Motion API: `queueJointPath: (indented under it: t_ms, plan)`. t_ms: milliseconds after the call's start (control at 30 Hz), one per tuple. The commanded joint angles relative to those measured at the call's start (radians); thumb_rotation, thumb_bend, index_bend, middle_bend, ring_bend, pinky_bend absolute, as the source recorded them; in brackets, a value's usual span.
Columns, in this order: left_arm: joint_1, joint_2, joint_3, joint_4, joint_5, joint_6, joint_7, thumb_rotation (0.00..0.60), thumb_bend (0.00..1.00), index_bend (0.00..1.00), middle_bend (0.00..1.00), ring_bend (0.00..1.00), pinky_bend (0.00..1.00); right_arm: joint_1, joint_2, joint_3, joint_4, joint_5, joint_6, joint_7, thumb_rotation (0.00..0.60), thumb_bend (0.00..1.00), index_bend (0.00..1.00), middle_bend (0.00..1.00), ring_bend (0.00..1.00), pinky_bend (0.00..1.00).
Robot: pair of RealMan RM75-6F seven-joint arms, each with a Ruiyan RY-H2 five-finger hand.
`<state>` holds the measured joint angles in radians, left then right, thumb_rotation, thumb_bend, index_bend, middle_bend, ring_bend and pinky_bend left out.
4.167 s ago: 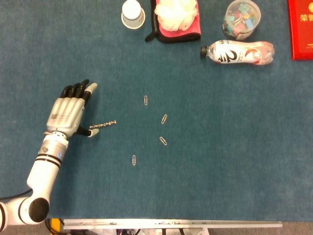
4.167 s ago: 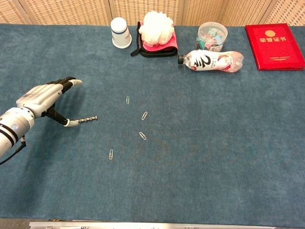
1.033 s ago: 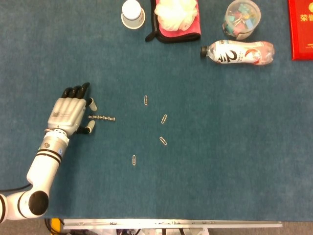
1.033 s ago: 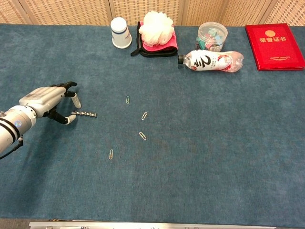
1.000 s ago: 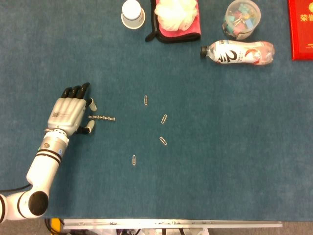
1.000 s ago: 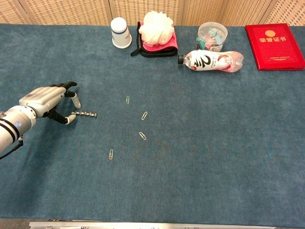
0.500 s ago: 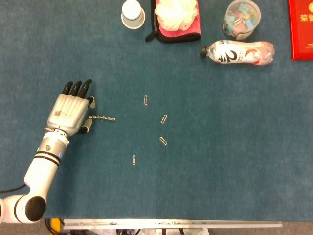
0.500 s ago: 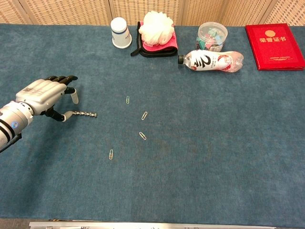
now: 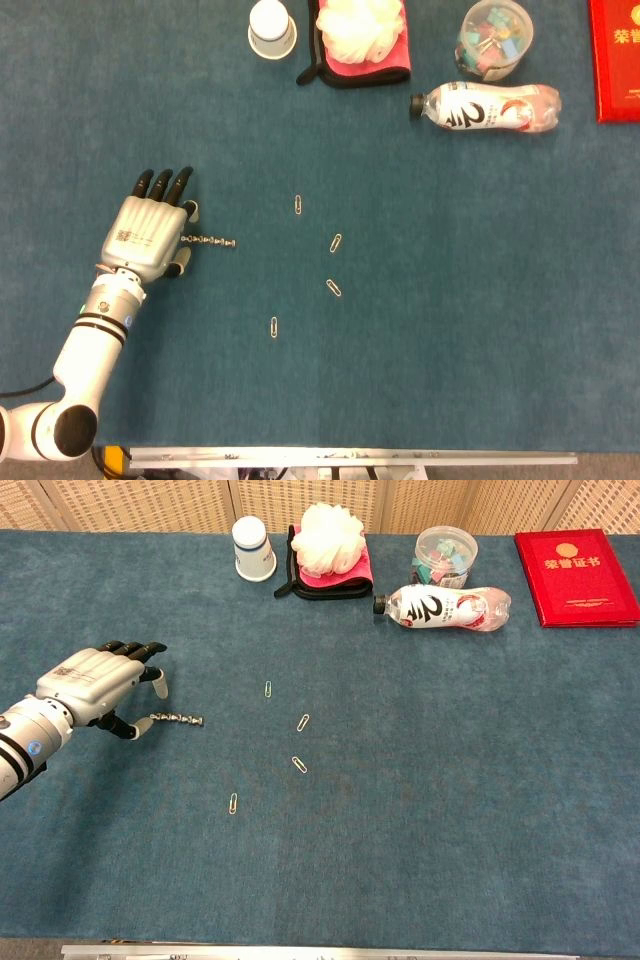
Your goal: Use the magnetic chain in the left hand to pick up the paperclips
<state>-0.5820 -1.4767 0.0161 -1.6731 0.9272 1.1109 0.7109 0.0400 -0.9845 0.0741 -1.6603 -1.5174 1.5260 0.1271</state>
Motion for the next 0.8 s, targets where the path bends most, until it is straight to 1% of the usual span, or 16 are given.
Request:
queueJointPath:
  t_ms: [33,200,300,533,800]
  plan:
    - [-0.002,0.002,-0.008,-0.012,-0.010,-0.007,-0.010,0.600,0.37,0.38,0.00,0.00,0.05,0.000,0.000,0.000,-0.001,0.000,-0.001,0.000,0.600,0.00,0.03,0.08,0.06,0.33]
    - [-0.004,0.004,-0.012,-0.030,-0.019,-0.021,-0.025,0.600,0.37,0.45,0.00,0.00,0.05,0.000,0.001,0.000,-0.002,0.000,0.001,0.001,0.600,0.00,0.03,0.08,0.06,0.33]
    - [-0.006,0.003,-0.010,-0.029,-0.024,-0.021,-0.019,0.600,0.37,0.47,0.00,0.00,0.05,-0.001,0.002,0.000,-0.001,-0.001,0.003,0.002,0.600,0.00,0.03,0.08,0.06,0.33]
    - [-0.007,-0.011,-0.016,-0.021,-0.025,-0.024,-0.035,0.600,0.37,0.41,0.00,0.00,0.05,-0.001,0.002,0.000,0.000,-0.001,0.002,0.003,0.600,0.00,0.03,0.08,0.06,0.33]
    - [-0.011,-0.035,-0.019,0.004,-0.038,-0.028,-0.038,0.600,0.37,0.39,0.00,0.00,0.05,-0.002,0.002,-0.001,0.000,-0.002,0.003,0.005,0.600,0.00,0.03,0.08,0.06,0.33]
